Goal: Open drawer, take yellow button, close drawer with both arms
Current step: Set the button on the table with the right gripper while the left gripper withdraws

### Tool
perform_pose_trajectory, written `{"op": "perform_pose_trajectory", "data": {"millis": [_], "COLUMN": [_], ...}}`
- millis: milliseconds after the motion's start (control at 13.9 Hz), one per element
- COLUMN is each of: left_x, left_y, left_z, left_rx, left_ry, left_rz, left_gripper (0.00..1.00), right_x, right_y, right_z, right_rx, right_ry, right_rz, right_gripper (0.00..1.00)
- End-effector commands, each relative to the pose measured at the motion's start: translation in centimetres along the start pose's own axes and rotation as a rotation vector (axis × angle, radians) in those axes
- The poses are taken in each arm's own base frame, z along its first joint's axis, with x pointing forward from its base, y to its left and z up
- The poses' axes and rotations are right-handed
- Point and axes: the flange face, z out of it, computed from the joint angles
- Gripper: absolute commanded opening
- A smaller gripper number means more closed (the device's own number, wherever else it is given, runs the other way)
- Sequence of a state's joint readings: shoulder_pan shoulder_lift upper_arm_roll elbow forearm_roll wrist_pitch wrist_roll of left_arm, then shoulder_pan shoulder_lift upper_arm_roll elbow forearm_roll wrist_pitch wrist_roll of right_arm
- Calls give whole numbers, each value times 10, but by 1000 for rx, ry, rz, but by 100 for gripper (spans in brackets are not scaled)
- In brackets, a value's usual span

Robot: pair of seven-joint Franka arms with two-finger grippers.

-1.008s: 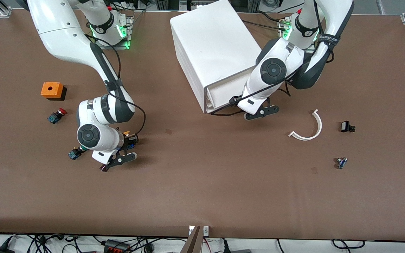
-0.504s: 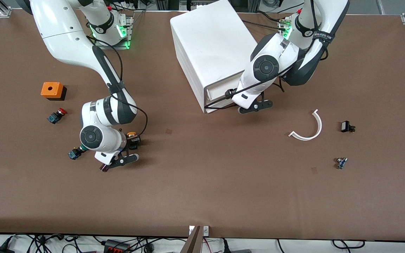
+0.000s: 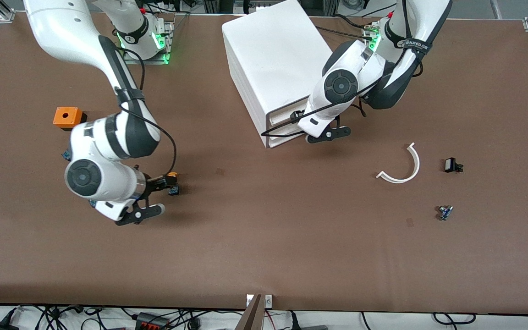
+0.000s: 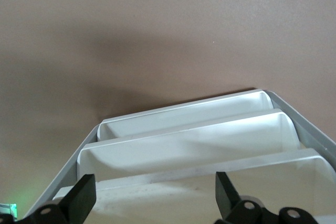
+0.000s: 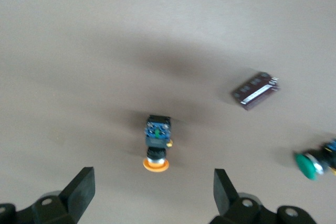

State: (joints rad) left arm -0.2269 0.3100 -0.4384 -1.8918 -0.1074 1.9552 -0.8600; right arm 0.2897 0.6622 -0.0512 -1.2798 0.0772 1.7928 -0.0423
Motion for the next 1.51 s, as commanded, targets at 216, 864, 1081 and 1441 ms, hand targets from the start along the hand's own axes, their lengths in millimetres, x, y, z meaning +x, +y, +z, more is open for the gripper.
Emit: {"op": "perform_pose_trajectory", "data": {"millis": [216, 864, 1081, 1441], "left_x": [-18, 30, 80, 152], "left_y": [2, -25, -68, -143], "left_z": [0, -57, -99, -142], "left_rx": [-1, 14, 15, 109], "left_ry": [-21, 79, 167, 290], "left_rz": [13, 86, 157, 292], "left_gripper": [100, 100, 100, 100], "right_x": [-42, -82, -89, -124], "right_y": [33, 89, 116, 149], "right_z": [-107, -205, -216, -260], "right_rx": [-11, -38, -43, -26], "right_ry": [3, 143, 170, 240], "right_rz": [66, 165, 206, 261], "right_gripper": [100, 100, 100, 100]}}
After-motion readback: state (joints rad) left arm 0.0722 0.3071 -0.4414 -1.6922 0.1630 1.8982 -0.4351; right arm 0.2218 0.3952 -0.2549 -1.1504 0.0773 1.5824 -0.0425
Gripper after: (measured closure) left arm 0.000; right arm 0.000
